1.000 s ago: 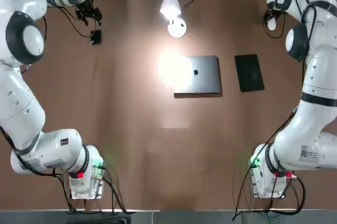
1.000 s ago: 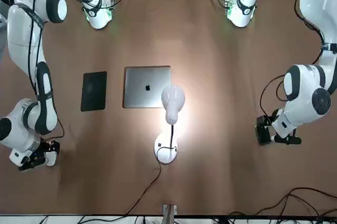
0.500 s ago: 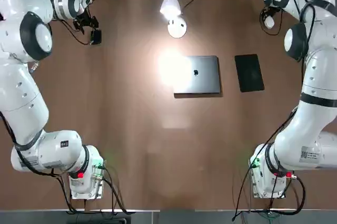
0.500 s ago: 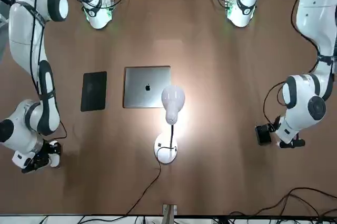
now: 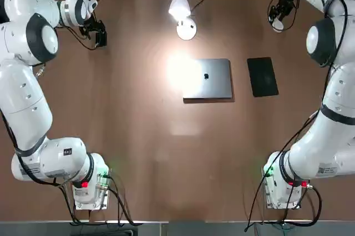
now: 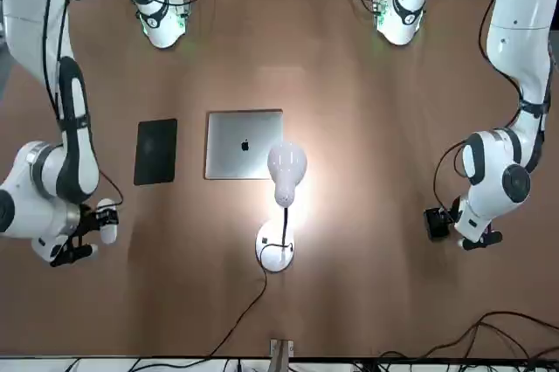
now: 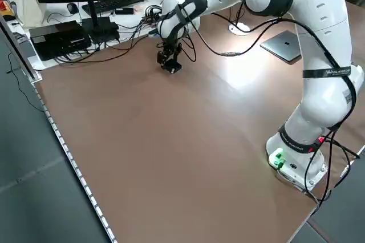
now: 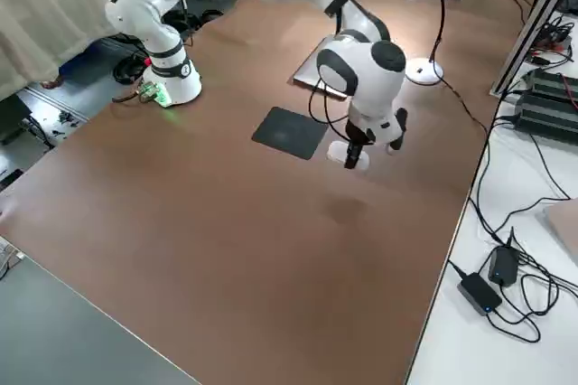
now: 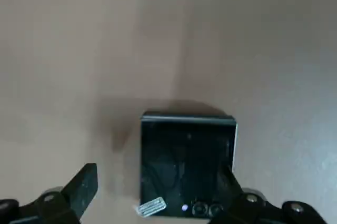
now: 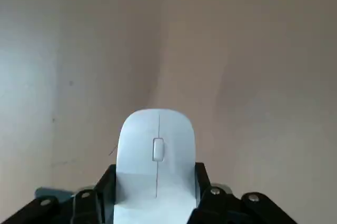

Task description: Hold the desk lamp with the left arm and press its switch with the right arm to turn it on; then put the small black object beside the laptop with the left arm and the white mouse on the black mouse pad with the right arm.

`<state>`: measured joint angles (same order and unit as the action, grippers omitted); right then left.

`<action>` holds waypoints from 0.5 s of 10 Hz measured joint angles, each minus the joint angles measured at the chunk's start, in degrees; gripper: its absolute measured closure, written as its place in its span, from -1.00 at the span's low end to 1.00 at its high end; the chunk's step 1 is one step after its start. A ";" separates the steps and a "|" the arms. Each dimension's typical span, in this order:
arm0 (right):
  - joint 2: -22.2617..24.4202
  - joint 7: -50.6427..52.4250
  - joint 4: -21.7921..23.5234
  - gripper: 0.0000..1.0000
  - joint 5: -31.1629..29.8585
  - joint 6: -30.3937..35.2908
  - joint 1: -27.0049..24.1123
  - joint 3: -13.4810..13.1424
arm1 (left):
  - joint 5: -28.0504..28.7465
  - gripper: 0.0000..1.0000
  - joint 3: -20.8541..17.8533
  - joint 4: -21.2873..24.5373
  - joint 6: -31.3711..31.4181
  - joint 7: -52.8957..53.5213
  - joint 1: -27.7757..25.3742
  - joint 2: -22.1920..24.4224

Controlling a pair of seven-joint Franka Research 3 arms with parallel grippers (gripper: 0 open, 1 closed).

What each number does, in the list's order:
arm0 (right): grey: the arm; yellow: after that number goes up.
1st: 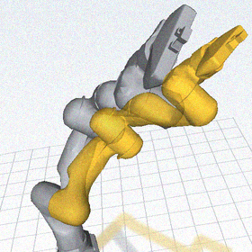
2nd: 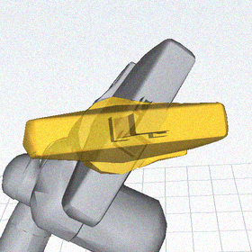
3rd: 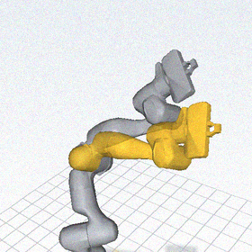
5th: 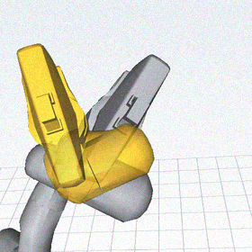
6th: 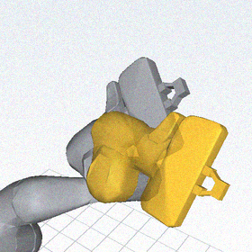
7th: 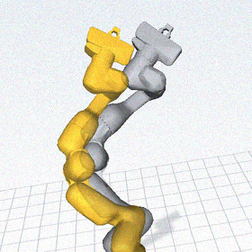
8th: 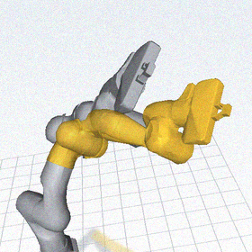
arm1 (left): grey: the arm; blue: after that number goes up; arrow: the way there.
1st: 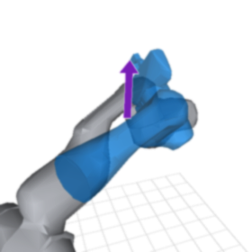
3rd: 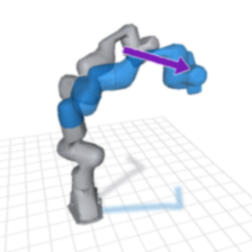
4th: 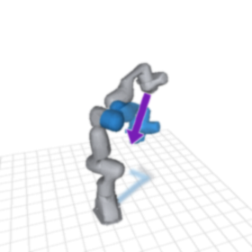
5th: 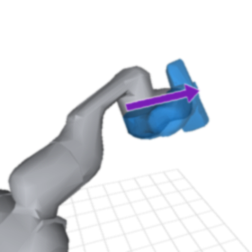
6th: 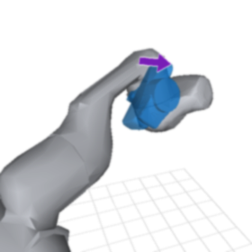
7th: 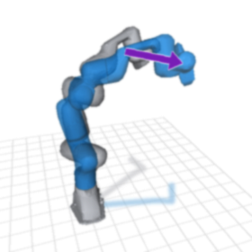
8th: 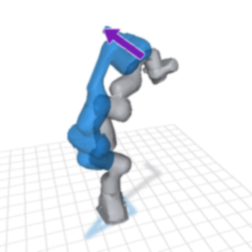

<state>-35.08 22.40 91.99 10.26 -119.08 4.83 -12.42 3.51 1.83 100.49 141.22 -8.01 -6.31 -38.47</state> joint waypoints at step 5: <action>16.05 -4.55 37.02 -0.22 0.02 -23.37 4.09 0.10 | -0.64 -1.00 0.00 -0.70 0.72 -0.10 0.20 -1.22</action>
<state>-19.03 17.86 129.01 10.27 -142.45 8.92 -12.32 2.86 1.84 99.80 141.94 -8.12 -6.11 -39.69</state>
